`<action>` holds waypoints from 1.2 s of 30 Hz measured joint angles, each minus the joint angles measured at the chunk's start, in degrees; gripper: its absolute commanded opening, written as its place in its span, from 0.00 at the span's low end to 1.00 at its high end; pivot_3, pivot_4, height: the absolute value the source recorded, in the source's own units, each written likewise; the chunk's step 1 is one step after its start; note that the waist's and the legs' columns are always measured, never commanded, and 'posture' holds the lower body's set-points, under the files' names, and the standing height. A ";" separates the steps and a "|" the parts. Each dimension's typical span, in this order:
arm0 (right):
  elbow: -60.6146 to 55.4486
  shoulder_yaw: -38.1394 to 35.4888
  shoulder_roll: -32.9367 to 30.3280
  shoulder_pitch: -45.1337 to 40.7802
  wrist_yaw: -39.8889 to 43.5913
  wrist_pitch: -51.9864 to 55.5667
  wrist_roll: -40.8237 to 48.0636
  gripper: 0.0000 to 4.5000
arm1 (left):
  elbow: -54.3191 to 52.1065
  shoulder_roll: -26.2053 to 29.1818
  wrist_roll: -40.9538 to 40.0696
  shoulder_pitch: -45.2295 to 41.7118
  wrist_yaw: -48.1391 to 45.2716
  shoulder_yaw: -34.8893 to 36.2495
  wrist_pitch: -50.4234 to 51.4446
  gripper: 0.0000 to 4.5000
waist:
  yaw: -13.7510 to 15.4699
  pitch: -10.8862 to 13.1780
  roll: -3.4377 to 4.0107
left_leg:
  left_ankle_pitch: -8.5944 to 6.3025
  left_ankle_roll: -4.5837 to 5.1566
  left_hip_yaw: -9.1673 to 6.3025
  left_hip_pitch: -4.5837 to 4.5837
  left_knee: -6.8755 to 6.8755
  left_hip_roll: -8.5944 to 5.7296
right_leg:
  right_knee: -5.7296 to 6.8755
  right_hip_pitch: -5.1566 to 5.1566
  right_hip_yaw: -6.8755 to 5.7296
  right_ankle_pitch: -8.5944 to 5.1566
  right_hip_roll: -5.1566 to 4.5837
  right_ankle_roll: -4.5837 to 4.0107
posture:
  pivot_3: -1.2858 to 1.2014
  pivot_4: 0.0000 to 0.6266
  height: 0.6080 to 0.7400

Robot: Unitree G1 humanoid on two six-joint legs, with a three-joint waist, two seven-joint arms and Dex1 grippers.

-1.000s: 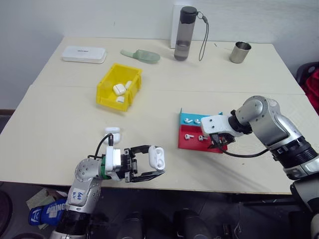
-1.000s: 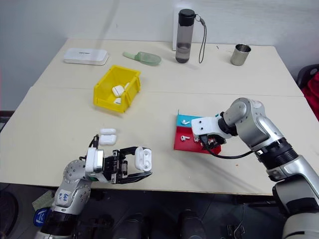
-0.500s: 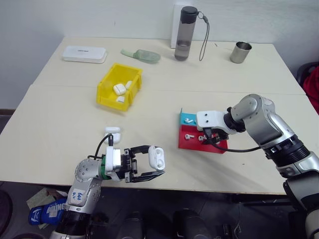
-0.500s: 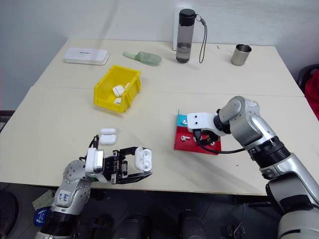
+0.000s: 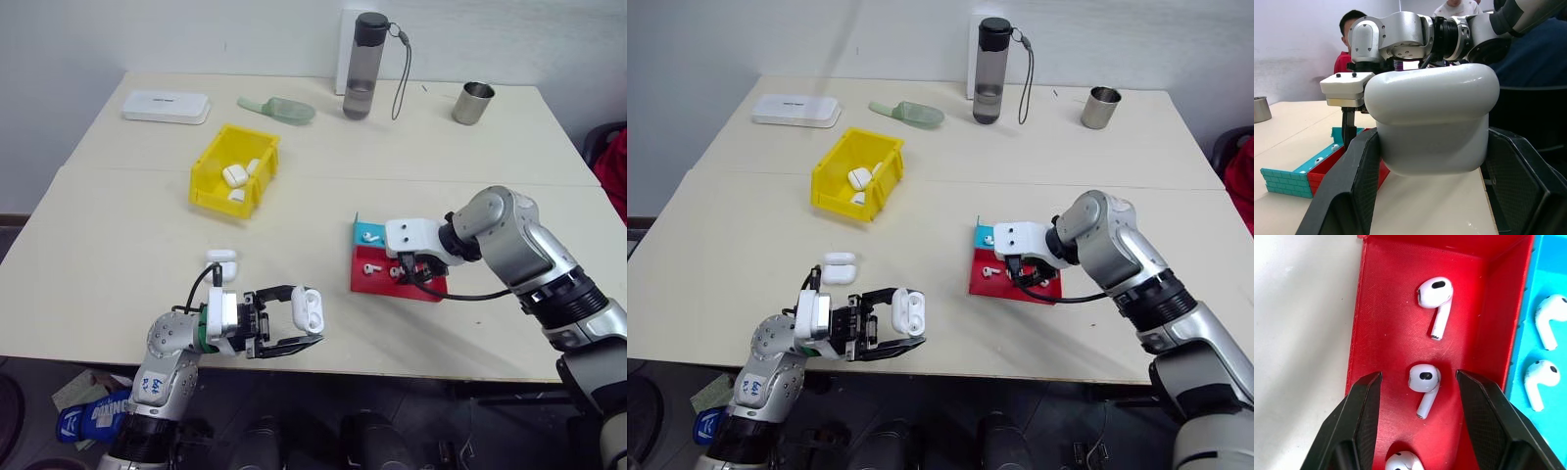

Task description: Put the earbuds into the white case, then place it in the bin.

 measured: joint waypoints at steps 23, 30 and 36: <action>-0.17 0.03 0.17 1.23 -0.94 0.78 0.07 0.10 | -0.11 0.18 0.00 0.00 0.11 0.00 0.10 0.62 | 0.00 0.00 0.00 | 0.00 0.00 -0.01 0.00 0.00 0.00 | -0.01 0.01 -0.01 0.00 0.00 0.00 | 0.52 0.24 1.00; -0.16 -0.03 0.16 1.31 -0.87 0.63 0.17 0.10 | -0.12 0.17 -0.01 -0.03 0.16 0.00 0.11 0.62 | 0.00 0.00 0.00 | 0.00 0.00 -0.02 0.00 0.00 0.00 | -0.01 0.01 -0.01 0.00 0.00 0.00 | 0.52 0.24 1.00; -2.93 -7.47 -0.11 4.14 0.67 0.35 8.73 0.10 | -1.30 -0.55 -3.51 -1.99 1.39 0.45 3.41 0.62 | 0.14 0.04 0.01 | 0.00 0.00 -0.12 -0.14 0.01 0.00 | 0.00 0.01 -0.07 0.00 0.00 0.00 | 0.52 0.24 1.00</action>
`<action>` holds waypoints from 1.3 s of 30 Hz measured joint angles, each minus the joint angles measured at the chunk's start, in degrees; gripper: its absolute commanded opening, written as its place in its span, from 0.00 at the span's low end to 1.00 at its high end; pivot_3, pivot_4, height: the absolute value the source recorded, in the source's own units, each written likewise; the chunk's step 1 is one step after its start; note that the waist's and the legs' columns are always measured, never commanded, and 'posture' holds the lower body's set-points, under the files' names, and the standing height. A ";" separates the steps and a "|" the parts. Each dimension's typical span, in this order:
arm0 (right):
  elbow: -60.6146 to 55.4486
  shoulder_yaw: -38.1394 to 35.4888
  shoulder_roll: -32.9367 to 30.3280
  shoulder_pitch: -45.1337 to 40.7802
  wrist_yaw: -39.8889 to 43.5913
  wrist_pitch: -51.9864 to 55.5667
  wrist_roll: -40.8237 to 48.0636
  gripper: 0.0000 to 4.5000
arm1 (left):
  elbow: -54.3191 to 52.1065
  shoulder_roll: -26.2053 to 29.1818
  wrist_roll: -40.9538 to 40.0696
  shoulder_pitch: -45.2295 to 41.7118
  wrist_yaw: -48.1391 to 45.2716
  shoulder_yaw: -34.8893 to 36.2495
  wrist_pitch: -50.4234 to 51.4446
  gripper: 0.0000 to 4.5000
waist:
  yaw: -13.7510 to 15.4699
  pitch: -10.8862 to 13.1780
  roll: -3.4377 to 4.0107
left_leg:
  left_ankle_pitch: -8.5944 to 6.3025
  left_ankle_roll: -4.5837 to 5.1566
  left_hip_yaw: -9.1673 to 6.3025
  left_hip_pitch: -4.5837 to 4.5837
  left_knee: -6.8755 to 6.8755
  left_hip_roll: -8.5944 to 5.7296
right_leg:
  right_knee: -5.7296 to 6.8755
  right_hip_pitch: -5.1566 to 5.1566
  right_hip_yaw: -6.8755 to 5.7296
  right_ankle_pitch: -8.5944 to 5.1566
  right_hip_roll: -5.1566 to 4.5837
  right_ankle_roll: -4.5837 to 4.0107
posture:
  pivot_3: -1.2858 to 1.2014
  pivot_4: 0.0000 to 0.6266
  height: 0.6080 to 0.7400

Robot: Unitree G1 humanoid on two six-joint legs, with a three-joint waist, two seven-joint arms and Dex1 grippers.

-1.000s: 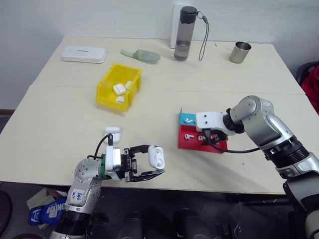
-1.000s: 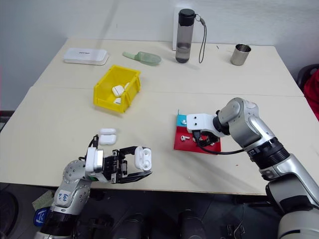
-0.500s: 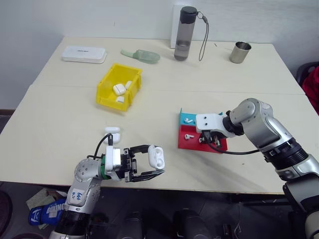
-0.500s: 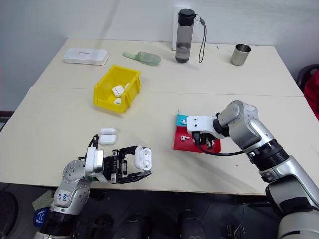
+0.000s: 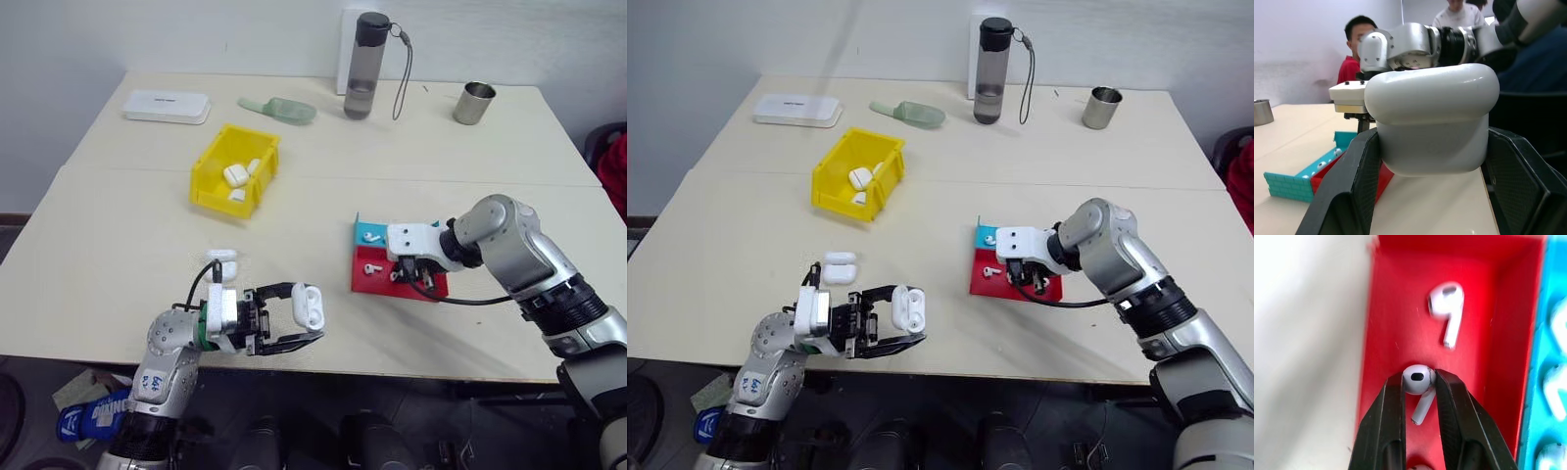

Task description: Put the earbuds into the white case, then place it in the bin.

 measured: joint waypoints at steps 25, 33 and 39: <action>-27.68 -22.59 27.53 14.34 -19.78 -3.02 48.34 0.10 | -3.76 0.65 -10.66 -8.86 -0.61 2.43 14.44 0.62 | -0.05 0.04 0.06 | 0.08 -0.08 -0.56 -0.01 -0.03 -0.10 | -0.01 0.26 -0.23 0.00 0.08 0.00 | 0.52 0.24 1.00; -24.92 -18.94 27.45 16.92 -18.28 -9.54 44.84 0.10 | -4.62 0.60 -10.92 -8.87 0.26 2.47 16.10 0.62 | 0.00 0.04 0.06 | 0.08 -0.07 -0.57 -0.01 -0.03 -0.10 | -0.02 0.27 -0.23 0.00 0.07 0.00 | 0.52 0.24 1.00; -22.42 -17.68 27.20 17.95 -16.74 -13.33 42.89 0.10 | -6.02 0.58 -11.08 -8.96 0.54 2.57 16.91 0.62 | -0.03 0.05 0.07 | 0.08 -0.08 -0.58 -0.01 -0.03 -0.08 | -0.06 0.30 -0.23 0.00 0.08 0.00 | 0.52 0.24 1.00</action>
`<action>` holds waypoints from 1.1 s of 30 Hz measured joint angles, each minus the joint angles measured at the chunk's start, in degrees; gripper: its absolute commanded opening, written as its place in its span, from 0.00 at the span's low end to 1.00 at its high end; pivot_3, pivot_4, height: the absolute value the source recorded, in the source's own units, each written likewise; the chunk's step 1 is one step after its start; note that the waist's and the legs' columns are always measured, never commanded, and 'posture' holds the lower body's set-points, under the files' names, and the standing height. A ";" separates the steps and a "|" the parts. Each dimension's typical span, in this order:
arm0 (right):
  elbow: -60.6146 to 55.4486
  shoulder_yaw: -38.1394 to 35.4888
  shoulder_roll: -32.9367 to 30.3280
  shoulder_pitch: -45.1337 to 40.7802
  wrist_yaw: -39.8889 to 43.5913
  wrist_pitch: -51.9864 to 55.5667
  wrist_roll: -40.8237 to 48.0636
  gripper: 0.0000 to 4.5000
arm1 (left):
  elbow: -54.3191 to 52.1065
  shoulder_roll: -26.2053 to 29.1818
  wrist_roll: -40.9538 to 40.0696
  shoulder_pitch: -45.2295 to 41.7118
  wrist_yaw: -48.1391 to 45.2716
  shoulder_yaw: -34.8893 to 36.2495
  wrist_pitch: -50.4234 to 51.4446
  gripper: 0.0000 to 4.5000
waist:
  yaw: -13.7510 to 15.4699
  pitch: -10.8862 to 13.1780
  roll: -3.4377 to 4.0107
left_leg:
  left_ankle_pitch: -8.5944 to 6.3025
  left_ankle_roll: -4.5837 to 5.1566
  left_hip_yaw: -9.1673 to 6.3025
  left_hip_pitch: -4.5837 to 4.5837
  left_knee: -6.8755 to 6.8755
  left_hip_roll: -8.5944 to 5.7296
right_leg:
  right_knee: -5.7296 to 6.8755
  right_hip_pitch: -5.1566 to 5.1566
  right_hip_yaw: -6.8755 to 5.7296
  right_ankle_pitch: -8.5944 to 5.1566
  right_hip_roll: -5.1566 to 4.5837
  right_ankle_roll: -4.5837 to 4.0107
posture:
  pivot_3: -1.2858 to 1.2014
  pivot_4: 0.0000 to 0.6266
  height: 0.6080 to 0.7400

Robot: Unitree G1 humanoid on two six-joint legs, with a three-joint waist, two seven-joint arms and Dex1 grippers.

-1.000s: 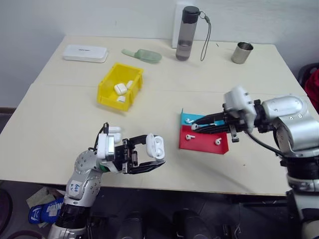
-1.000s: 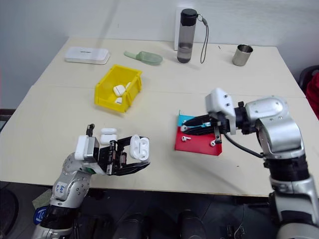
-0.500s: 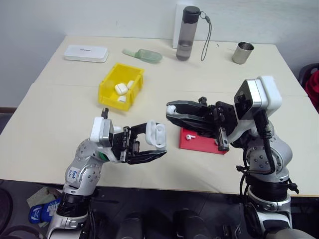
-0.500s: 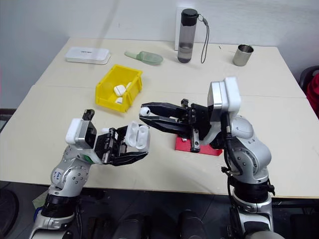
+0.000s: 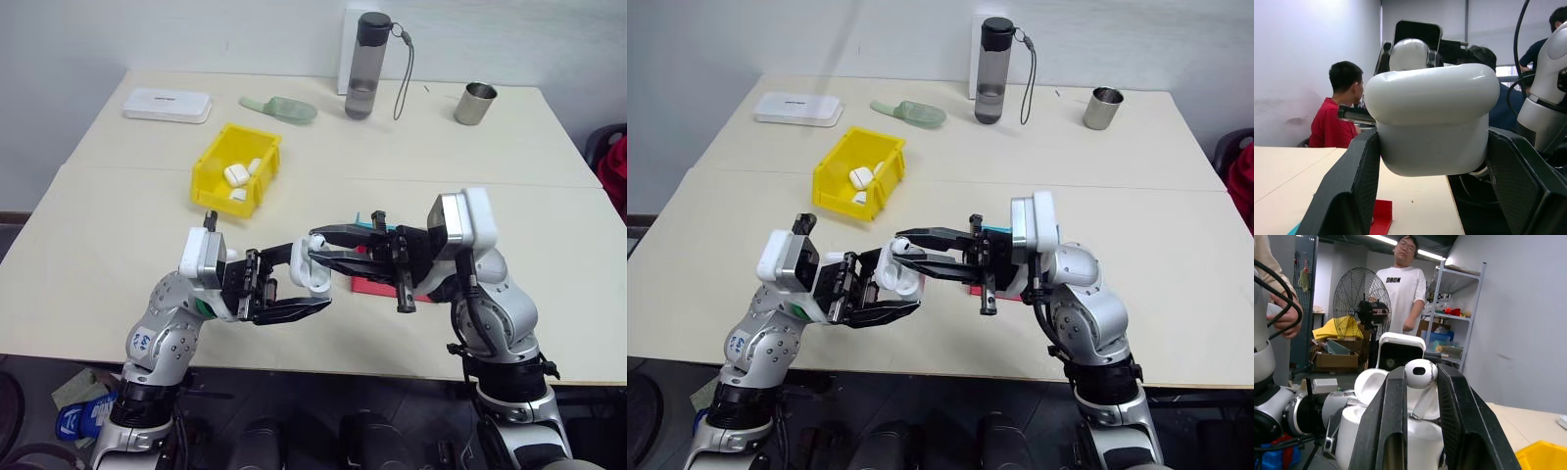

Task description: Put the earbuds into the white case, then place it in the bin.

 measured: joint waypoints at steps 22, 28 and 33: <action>5.38 2.35 -3.78 1.03 3.85 -10.55 -4.53 0.10 | 1.64 -0.02 2.72 0.01 -1.07 -0.23 1.58 0.62 | 0.01 0.00 0.00 | 0.00 0.00 0.00 0.00 0.00 0.01 | -0.17 0.05 -0.01 0.00 0.01 0.00 | 0.52 0.24 1.00; 6.05 2.88 -4.61 1.13 4.52 -12.60 -5.29 0.10 | 2.28 -0.30 3.42 0.01 -1.39 -0.32 1.58 0.62 | 0.04 0.00 0.00 | 0.00 0.01 -0.03 0.00 0.00 0.01 | -0.28 0.13 -0.03 0.00 0.01 0.00 | 0.52 0.24 1.00; 6.25 2.82 -4.61 1.14 5.41 -13.03 -5.08 0.10 | 2.30 -0.36 3.50 0.01 -1.58 -0.32 1.58 0.62 | 0.03 0.00 0.00 | 0.00 0.01 -0.04 0.00 0.00 0.02 | -0.29 0.14 -0.05 0.00 0.01 0.00 | 0.52 0.24 1.00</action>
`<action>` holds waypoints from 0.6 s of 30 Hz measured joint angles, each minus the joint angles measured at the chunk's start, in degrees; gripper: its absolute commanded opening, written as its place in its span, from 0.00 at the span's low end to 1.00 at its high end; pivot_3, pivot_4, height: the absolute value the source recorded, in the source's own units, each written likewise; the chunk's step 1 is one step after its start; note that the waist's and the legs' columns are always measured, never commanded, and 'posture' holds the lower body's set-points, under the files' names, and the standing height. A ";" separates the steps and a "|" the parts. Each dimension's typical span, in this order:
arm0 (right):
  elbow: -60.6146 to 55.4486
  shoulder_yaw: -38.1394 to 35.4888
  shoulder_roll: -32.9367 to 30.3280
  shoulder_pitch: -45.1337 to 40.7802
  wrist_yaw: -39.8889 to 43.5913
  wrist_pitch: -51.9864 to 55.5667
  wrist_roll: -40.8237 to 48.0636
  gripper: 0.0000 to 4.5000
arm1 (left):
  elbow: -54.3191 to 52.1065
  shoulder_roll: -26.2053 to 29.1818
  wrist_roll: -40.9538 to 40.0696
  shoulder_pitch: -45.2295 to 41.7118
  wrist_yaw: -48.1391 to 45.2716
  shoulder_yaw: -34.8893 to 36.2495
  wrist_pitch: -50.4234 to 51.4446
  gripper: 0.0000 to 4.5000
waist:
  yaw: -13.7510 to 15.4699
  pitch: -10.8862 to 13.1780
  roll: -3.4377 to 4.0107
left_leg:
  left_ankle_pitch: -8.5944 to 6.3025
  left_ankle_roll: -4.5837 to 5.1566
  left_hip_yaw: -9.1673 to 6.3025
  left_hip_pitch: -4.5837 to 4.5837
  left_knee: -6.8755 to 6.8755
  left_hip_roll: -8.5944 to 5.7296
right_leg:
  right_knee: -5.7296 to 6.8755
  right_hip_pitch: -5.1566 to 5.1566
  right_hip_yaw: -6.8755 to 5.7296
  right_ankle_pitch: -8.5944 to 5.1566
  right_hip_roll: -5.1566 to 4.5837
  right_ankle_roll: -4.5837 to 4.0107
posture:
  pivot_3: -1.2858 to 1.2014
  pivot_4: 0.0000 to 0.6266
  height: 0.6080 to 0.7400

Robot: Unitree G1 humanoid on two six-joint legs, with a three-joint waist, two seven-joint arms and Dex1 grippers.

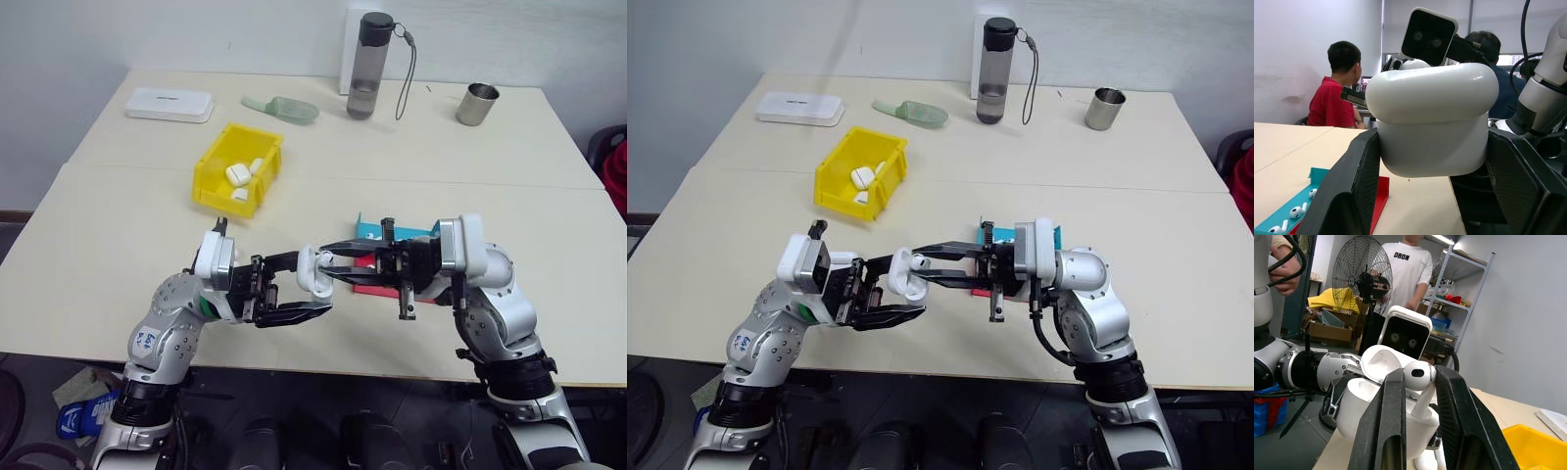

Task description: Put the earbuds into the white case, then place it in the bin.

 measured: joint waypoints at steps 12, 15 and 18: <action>0.63 0.60 0.05 -1.25 1.20 0.99 0.52 0.10 | 0.06 0.20 0.30 0.21 -1.90 0.20 -0.83 0.62 | -0.01 0.00 0.00 | 0.00 0.00 -0.04 0.00 0.00 0.00 | -0.02 0.02 -0.03 0.00 0.00 0.00 | 0.52 0.24 1.00; 1.48 1.01 0.06 -1.78 1.29 1.05 0.46 0.10 | 0.24 0.22 0.71 0.46 -1.95 0.25 -1.20 0.62 | -0.01 0.00 0.00 | 0.00 0.00 -0.04 0.00 0.00 0.00 | -0.04 0.04 -0.04 0.00 0.00 0.00 | 0.52 0.24 1.00; 2.18 1.72 0.07 -2.60 1.27 1.05 0.15 0.10 | 0.25 0.26 0.91 0.97 -2.22 0.22 -1.29 0.62 | -0.02 0.00 0.00 | 0.00 0.00 -0.05 0.00 0.00 0.00 | -0.03 0.04 -0.04 0.00 0.00 0.00 | 0.52 0.24 1.00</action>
